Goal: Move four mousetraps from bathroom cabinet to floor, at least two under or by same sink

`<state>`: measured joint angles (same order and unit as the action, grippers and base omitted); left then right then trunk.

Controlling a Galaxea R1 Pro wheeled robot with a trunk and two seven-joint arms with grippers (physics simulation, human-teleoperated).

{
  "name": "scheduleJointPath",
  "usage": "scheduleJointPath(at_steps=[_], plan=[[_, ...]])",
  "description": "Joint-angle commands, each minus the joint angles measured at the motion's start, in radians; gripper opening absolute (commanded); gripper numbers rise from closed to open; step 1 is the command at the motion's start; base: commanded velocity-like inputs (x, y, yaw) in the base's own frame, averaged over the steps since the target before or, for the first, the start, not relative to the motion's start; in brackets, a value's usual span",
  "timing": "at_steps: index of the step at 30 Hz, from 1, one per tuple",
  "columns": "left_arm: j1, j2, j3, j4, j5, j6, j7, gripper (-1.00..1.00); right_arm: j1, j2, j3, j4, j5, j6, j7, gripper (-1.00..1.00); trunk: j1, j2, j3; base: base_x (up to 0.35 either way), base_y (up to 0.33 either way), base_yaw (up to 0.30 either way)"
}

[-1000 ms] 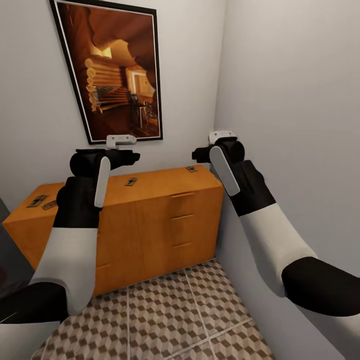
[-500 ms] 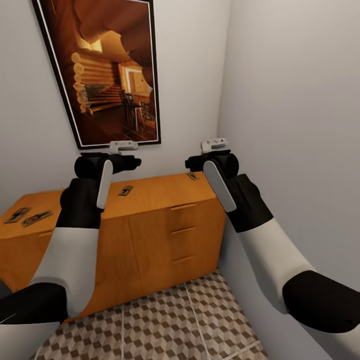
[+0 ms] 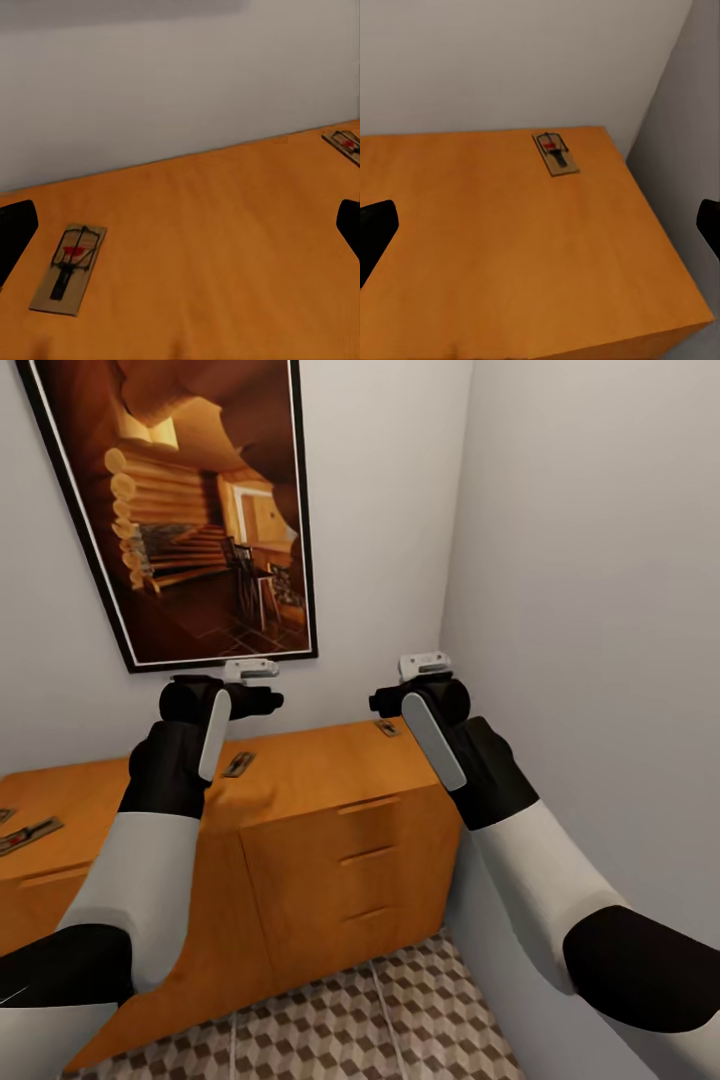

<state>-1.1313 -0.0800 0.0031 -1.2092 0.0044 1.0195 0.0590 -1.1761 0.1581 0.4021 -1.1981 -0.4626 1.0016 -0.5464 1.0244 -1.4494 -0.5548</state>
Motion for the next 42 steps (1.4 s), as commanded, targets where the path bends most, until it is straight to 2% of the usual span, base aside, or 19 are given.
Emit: scheduleJointPath(at_steps=[1,5,6,7,11,14,23,34,42], plan=[[-0.001,0.003,0.001,0.002,0.002,0.004,0.004,1.00,-0.001,0.000,0.001,0.004,-0.010,0.002,-0.010,1.00,0.001,-0.001,-0.001,0.337,0.000,0.000],[-0.001,0.037,0.001,0.011,0.002,0.006,0.004,1.00,-0.001,-0.001,0.000,0.017,-0.010,0.002,-0.010,1.00,0.001,-0.001,-0.001,0.261,0.000,0.000],[-0.001,0.062,0.001,0.012,0.002,0.007,0.003,1.00,0.000,0.000,0.001,0.020,-0.010,0.002,-0.010,1.00,0.001,-0.001,-0.001,0.072,0.000,0.000],[-0.001,0.073,0.001,0.014,0.002,0.008,0.003,1.00,0.001,0.000,0.001,0.021,-0.010,0.002,-0.010,1.00,0.001,-0.001,-0.001,0.046,0.000,0.000],[0.000,0.094,0.003,0.044,0.004,0.009,0.001,1.00,0.002,0.002,0.001,0.022,-0.010,0.002,-0.009,1.00,0.001,-0.001,-0.001,0.021,0.000,0.000],[0.001,0.100,0.015,0.080,0.005,0.010,-0.003,1.00,0.005,0.002,0.001,0.030,-0.010,0.002,-0.009,1.00,0.001,-0.001,-0.001,0.005,0.000,0.000],[0.023,0.101,0.018,0.136,0.005,0.008,-0.004,1.00,0.006,0.003,0.002,0.060,-0.010,0.002,-0.009,1.00,0.001,-0.001,-0.001,0.010,0.135,0.000],[0.024,0.102,0.019,0.145,0.006,0.008,-0.006,1.00,0.006,0.003,0.009,0.106,-0.010,0.001,-0.009,1.00,0.001,-0.001,-0.001,0.124,0.227,0.000],[0.024,0.099,0.014,0.146,0.006,0.008,-0.007,1.00,0.006,0.002,0.019,0.128,-0.009,0.002,-0.010,1.00,0.001,-0.001,-0.001,0.059,0.064,0.000]])
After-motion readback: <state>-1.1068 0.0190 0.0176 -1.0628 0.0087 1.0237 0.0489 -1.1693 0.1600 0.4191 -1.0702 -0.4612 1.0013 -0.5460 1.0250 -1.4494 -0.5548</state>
